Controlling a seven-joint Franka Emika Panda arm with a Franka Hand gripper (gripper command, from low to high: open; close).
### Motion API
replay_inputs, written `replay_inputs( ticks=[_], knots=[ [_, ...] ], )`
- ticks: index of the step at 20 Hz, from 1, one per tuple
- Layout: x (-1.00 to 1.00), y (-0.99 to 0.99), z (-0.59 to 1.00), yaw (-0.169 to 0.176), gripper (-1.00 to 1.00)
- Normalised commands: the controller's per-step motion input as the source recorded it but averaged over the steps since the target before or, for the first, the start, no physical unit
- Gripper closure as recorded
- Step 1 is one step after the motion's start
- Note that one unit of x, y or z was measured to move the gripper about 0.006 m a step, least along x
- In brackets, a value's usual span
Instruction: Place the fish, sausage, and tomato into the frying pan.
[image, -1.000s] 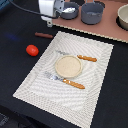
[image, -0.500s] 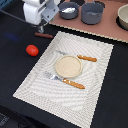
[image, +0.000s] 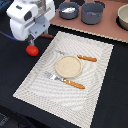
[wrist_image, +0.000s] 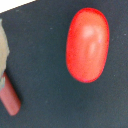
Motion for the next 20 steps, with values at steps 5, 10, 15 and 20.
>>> replay_inputs(
  ticks=[5,10,15,20],
  knots=[
    [-0.19,-0.13,-0.43,-0.009,-1.0],
    [-0.15,0.12,-0.33,-0.001,-1.0],
    [-0.22,0.13,-0.33,0.0,-1.0],
    [-0.23,0.02,-0.34,0.0,-1.0]
  ],
)
